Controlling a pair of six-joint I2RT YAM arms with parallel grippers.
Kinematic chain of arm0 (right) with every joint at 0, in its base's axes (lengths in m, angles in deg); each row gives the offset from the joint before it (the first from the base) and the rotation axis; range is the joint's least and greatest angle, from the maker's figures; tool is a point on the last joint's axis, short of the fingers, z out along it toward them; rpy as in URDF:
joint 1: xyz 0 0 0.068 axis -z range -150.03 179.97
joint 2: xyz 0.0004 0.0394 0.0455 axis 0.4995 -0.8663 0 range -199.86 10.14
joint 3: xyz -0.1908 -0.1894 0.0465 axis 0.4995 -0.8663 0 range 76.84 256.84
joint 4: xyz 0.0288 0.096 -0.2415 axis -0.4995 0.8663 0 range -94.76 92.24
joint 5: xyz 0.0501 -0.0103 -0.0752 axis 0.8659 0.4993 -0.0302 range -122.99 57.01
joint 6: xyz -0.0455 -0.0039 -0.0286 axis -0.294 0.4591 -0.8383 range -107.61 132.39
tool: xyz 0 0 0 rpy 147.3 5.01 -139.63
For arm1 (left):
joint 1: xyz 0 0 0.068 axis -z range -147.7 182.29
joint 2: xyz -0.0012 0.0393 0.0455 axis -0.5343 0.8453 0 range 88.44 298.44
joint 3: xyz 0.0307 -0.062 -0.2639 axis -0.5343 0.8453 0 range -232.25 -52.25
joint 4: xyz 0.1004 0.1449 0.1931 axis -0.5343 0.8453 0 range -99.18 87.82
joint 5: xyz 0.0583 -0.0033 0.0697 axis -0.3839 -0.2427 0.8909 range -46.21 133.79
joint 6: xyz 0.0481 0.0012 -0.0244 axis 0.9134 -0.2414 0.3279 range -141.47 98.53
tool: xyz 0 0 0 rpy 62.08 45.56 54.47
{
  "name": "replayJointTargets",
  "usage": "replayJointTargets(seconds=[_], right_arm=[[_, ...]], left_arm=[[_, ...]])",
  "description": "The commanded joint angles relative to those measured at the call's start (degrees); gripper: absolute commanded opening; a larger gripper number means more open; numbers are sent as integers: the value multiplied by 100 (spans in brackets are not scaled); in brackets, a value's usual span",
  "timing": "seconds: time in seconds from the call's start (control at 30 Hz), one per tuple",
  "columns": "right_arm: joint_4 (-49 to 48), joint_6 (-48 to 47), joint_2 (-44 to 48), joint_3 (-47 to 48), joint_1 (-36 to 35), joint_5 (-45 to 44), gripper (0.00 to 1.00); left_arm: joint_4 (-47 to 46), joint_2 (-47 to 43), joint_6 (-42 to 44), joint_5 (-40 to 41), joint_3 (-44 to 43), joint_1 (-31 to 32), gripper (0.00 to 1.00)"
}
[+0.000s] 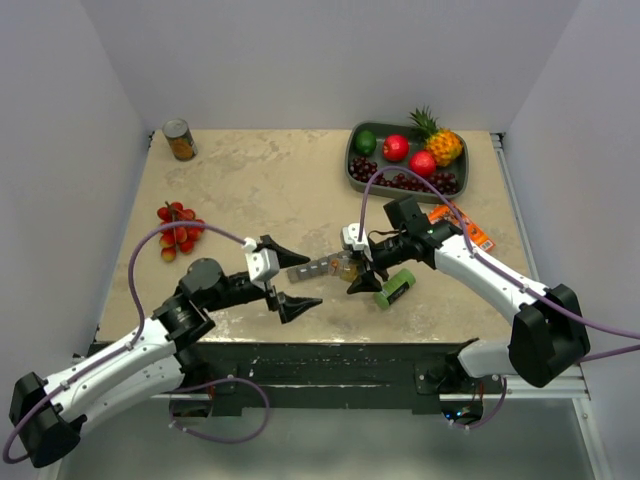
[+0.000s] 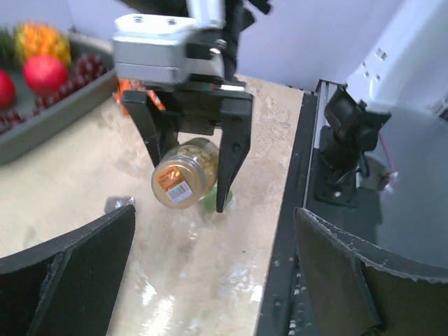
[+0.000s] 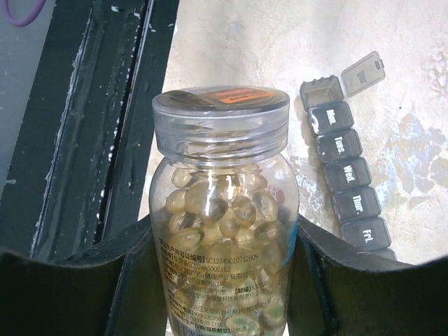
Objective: Sort the pills into containers
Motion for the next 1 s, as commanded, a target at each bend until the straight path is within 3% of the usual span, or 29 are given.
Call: replayJointTargets(seconds=[0.0,0.17,0.33,0.53,0.73,0.83,0.9,0.93,0.97], right_arm=[[-19,-204,136,-16,-19,293,0],[17,-301,144,-34,-19,346,0],[43,-328,153,-34,-19,355,0],[34,-345,145,-42,-11,372,0],[43,-354,145,-42,-19,381,0],[43,-345,145,-42,-19,381,0],[52,-345,136,-42,-28,381,0],[52,-354,136,-42,-20,372,0],[43,-345,136,-42,-19,363,0]], left_arm=[[-1972,-129,1478,-681,679,4,100],[-1411,881,2094,-1077,-6,21,98],[-1788,1471,2121,-1104,-165,21,94],[-1868,1849,1972,-1016,-332,39,82],[-1903,2113,1849,-1060,-393,57,65],[-1815,2210,1840,-999,-411,65,52],[-1806,2219,1814,-981,-411,65,35],[-1798,2219,1744,-946,-420,65,23],[-1728,2210,1708,-920,-463,65,0]])
